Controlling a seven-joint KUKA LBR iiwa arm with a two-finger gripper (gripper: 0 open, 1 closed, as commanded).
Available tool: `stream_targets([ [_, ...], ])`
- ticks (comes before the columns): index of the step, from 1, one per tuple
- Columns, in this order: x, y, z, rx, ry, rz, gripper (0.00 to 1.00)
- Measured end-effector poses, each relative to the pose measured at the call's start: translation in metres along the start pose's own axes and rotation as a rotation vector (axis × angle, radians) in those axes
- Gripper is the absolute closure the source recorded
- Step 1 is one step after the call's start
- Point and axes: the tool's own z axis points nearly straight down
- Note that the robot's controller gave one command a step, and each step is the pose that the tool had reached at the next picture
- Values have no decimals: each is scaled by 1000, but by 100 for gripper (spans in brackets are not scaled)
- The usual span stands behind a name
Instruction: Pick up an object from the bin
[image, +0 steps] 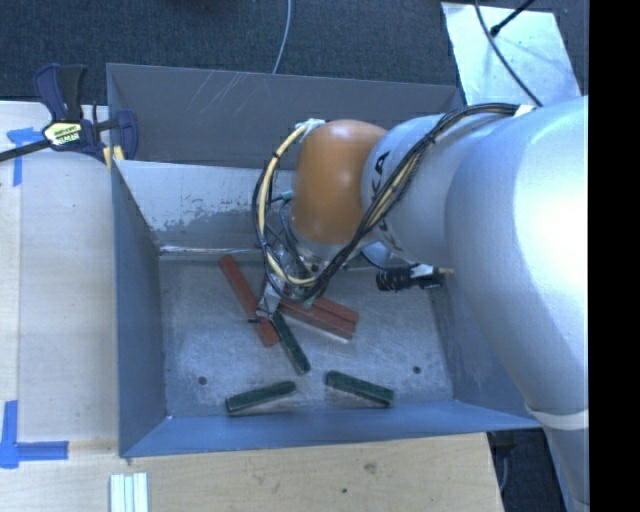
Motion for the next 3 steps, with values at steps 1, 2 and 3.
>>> stream_targets([
  [1,0,-1,-17,5,3,-1,100],
  [2,-2,0,-29,3,-2,0,100],
  [3,0,-1,-36,6,3,0,100],
])
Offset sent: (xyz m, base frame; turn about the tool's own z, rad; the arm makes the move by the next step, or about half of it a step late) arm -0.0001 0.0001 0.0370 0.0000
